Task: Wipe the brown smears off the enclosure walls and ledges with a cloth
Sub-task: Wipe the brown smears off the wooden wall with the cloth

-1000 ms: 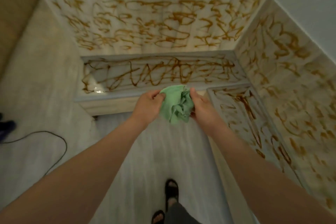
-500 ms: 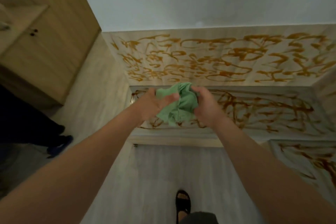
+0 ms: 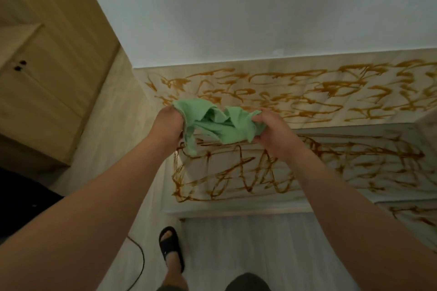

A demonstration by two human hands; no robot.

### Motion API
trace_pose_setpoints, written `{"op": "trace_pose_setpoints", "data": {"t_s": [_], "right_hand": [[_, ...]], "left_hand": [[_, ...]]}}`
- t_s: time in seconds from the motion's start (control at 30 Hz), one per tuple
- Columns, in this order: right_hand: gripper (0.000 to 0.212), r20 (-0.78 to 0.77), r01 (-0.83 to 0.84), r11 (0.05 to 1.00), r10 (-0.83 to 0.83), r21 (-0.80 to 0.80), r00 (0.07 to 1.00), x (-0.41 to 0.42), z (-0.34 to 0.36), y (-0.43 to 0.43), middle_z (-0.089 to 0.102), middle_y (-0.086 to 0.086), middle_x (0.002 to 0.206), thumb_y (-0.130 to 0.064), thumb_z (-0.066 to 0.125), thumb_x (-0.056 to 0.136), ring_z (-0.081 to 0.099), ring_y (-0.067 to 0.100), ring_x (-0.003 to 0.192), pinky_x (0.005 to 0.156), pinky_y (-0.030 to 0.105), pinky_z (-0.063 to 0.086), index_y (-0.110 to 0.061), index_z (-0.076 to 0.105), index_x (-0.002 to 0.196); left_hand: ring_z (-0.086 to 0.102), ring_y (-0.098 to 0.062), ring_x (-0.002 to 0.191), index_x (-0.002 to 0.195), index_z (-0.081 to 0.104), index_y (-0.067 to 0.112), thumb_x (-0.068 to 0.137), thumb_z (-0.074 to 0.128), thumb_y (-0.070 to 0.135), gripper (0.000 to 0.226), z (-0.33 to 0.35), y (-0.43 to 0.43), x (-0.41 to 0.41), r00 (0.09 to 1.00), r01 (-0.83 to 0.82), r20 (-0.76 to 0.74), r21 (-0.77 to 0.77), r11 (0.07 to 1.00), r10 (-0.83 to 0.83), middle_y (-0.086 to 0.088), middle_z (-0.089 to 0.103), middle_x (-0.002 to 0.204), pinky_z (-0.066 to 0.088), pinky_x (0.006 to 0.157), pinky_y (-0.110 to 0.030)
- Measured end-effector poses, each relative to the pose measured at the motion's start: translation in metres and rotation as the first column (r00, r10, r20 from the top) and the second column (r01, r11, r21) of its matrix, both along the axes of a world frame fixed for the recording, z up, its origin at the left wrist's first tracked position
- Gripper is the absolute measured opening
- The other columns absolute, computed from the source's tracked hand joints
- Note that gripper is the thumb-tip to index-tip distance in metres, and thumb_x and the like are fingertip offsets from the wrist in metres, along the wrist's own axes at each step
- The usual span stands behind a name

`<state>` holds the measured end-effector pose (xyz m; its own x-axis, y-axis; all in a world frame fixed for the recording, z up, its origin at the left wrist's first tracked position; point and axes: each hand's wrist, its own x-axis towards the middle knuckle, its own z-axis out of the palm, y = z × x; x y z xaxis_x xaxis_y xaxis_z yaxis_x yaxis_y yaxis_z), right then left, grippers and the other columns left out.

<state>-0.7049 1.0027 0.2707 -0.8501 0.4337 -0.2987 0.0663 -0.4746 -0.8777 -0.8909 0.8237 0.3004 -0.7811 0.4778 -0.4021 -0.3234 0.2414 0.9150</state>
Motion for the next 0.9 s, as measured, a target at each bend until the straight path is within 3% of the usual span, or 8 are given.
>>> {"op": "trace_pose_setpoints", "data": {"t_s": [0.1,0.27,0.37,0.47,0.57,0.67,0.77,0.9], "right_hand": [[0.038,0.158,0.082,0.996,-0.086,0.032,0.984,-0.042,-0.004,-0.015,0.065,0.012,0.131,-0.027,0.066,0.1,0.069,0.028,0.116,0.091,0.042,0.06,-0.002,0.055,0.127],[0.055,0.55,-0.119,0.895,-0.155,0.43,0.821,-0.123,-0.002,-0.055,0.054,-0.001,0.138,-0.039,0.067,0.095,0.06,0.02,0.119,0.1,0.039,0.052,-0.029,0.045,0.145],[0.062,0.41,-0.119,0.901,-0.07,0.418,0.909,-0.169,0.005,-0.087,0.043,-0.013,0.148,-0.033,0.064,0.092,0.043,0.015,0.136,0.108,0.039,0.041,-0.051,0.042,0.147],[0.064,0.323,-0.154,0.943,0.053,0.295,0.945,-0.213,0.004,-0.112,0.044,-0.026,0.147,-0.04,0.069,0.078,0.04,0.009,0.14,0.115,0.041,0.038,-0.072,0.048,0.129],[0.042,0.382,-0.205,0.921,0.069,0.33,0.922,-0.242,-0.004,-0.124,0.061,-0.016,0.137,-0.045,0.069,0.079,0.05,0.013,0.134,0.117,0.048,0.038,-0.046,0.068,0.121],[0.013,0.399,-0.107,0.936,-0.038,0.335,0.916,-0.251,-0.004,-0.126,0.07,-0.014,0.128,-0.039,0.059,0.094,0.057,0.01,0.129,0.115,0.043,0.04,-0.032,0.069,0.098],[0.009,0.399,-0.006,0.945,-0.132,0.326,0.907,-0.256,-0.002,-0.128,0.076,-0.004,0.116,-0.027,0.053,0.103,0.067,0.017,0.117,0.108,0.044,0.05,-0.019,0.056,0.099],[0.036,0.468,-0.051,0.914,-0.158,0.403,0.869,-0.262,-0.005,-0.141,0.063,0.002,0.126,-0.025,0.065,0.094,0.065,0.019,0.112,0.1,0.043,0.056,-0.026,0.052,0.128]], "left_hand": [[0.074,-0.03,0.086,0.096,0.079,0.01,0.102,0.055,0.021,0.027,0.005,0.0,-0.05,0.953,0.045,0.288,0.161,0.986,-0.091,-0.014,0.077,0.1,0.061,0.078,-0.044],[0.073,-0.03,0.095,0.11,0.072,0.012,0.106,0.051,0.041,0.036,0.011,-0.013,-0.135,0.912,0.388,0.138,0.016,0.922,-0.386,-0.013,0.076,0.108,0.06,0.09,-0.047],[0.073,-0.025,0.086,0.116,0.071,0.011,0.102,0.054,0.053,0.047,0.017,-0.018,-0.177,0.817,0.576,0.121,-0.098,0.812,-0.564,-0.005,0.077,0.092,0.061,0.08,-0.039],[0.074,-0.027,0.093,0.112,0.071,0.014,0.099,0.055,0.059,0.05,0.015,-0.027,-0.212,0.761,0.649,0.152,-0.135,0.749,-0.631,-0.005,0.079,0.094,0.06,0.091,-0.043],[0.073,-0.028,0.101,0.113,0.071,0.017,0.091,0.057,0.063,0.053,0.011,-0.045,-0.244,0.72,0.694,0.118,-0.169,0.7,-0.684,-0.006,0.077,0.106,0.056,0.101,-0.049],[0.07,-0.026,0.097,0.106,0.071,0.015,0.102,0.049,0.042,0.035,0.011,-0.058,-0.261,0.703,0.676,-0.065,-0.25,0.693,-0.709,-0.008,0.074,0.103,0.057,0.093,-0.043],[0.06,-0.021,0.077,0.085,0.065,0.015,0.107,0.043,0.021,0.031,0.013,-0.064,-0.269,0.647,0.627,-0.198,-0.412,0.661,-0.737,-0.006,0.067,0.087,0.048,0.069,-0.032],[0.06,-0.021,0.082,0.083,0.065,0.022,0.106,0.043,0.017,0.032,0.024,-0.064,-0.262,0.633,0.599,-0.293,-0.402,0.693,-0.716,-0.001,0.066,0.087,0.046,0.074,-0.033]]}}
